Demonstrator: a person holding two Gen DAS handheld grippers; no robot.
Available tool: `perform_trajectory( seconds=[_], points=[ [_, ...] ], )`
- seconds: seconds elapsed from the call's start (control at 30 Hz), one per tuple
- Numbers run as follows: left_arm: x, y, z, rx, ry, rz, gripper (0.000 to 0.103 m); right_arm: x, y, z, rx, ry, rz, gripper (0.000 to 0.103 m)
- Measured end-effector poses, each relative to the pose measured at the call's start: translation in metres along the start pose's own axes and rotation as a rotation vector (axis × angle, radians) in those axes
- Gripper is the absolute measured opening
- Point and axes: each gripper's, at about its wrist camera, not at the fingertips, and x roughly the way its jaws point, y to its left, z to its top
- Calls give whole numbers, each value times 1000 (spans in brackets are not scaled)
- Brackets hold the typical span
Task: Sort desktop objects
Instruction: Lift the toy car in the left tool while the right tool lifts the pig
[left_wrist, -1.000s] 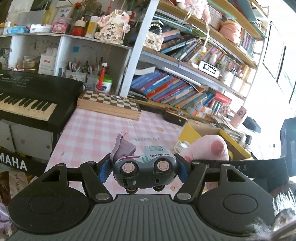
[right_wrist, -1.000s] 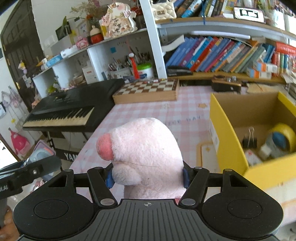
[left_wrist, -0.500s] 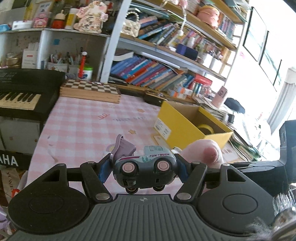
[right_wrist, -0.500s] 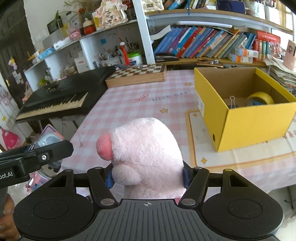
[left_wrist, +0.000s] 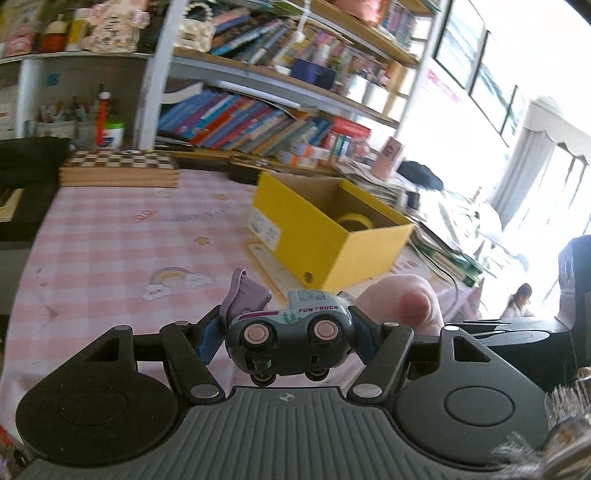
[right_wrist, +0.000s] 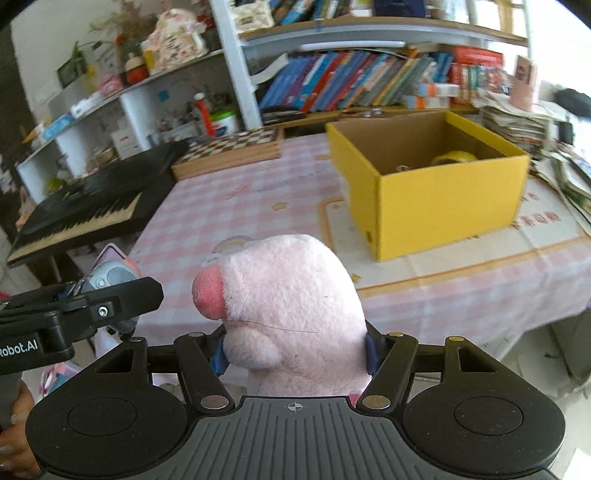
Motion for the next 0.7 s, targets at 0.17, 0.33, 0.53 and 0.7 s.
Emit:
perform_trajectory(
  seconds=[0.17, 0.33, 0.53, 0.7],
  points=[
    [12, -11, 2, 32, 16, -47, 66, -6, -14, -5, 44, -5, -40, 66],
    [22, -23, 4, 61, 29, -81, 66, -9, -26, -8, 74, -5, -64, 66],
    [36, -38, 9, 89, 41, -111, 66, -12, -42, -7, 98, -11, -80, 66],
    [47, -49, 15, 98, 45, -116, 66, -11, -57, -2, 109, -13, -81, 66]
  ],
)
